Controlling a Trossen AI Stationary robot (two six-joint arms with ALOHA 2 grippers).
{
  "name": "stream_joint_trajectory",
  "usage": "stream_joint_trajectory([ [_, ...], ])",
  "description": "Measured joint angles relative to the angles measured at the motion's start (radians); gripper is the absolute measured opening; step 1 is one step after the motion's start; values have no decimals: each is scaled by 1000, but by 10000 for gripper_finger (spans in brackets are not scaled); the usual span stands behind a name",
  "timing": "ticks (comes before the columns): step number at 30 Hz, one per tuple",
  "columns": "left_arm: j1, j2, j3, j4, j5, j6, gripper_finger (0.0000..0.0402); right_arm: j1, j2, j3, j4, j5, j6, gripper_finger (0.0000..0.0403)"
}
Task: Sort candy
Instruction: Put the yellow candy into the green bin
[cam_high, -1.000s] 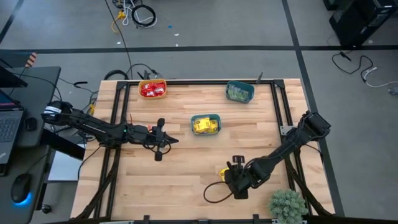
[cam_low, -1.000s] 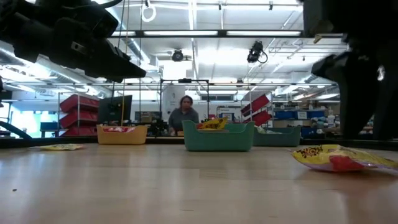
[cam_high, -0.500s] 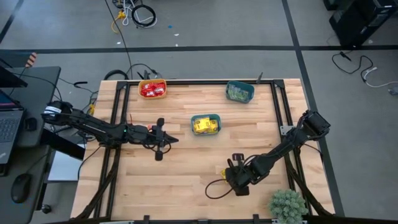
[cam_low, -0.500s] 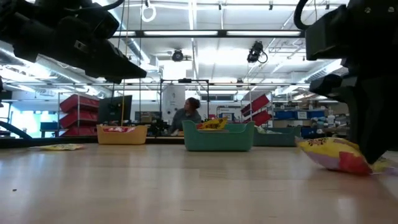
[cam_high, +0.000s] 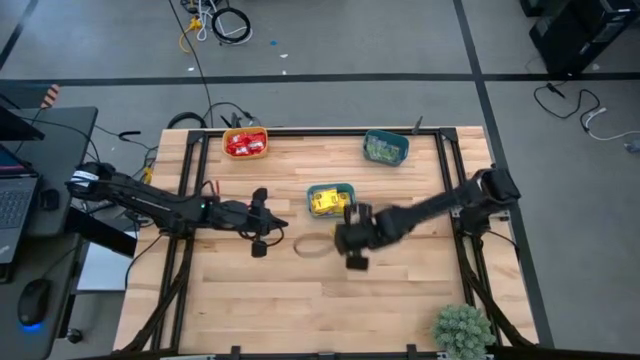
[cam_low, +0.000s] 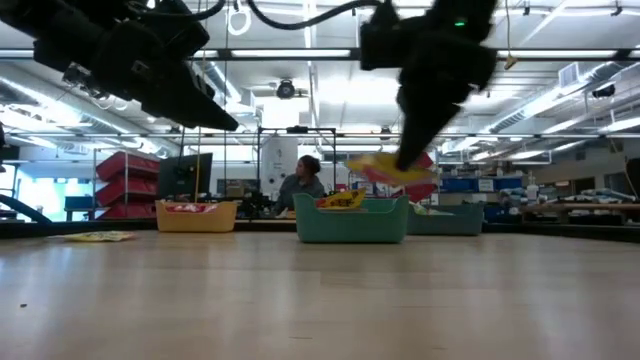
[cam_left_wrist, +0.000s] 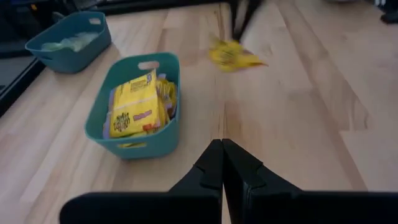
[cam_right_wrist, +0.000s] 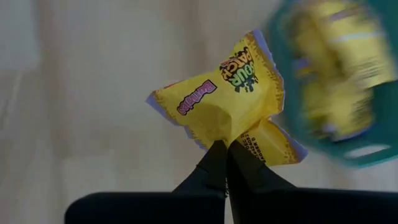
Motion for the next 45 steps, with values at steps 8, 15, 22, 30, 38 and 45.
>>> stream_joint_trajectory([
  [8, 0, 0, 55, -156, -1, 0, 5, -232, -1, 55, -19, -28, -111, 1],
  [15, 0, 0, 55, -177, -1, -19, 5, -328, 6, 55, -19, -62, -146, 1],
  [22, 0, 0, 55, -180, -1, -20, 5, -365, 33, 19, 6, -141, -156, 21],
  [30, 0, 0, 55, -204, 6, -26, 5, -361, 33, -16, 50, -27, -173, 108],
  [38, -6, -1, 125, -343, 12, -51, 5, -357, 30, 19, 90, -33, -240, 204],
  [45, -5, -1, 137, -456, 1, -98, 2, -362, 38, -40, 218, -110, -271, 60],
])
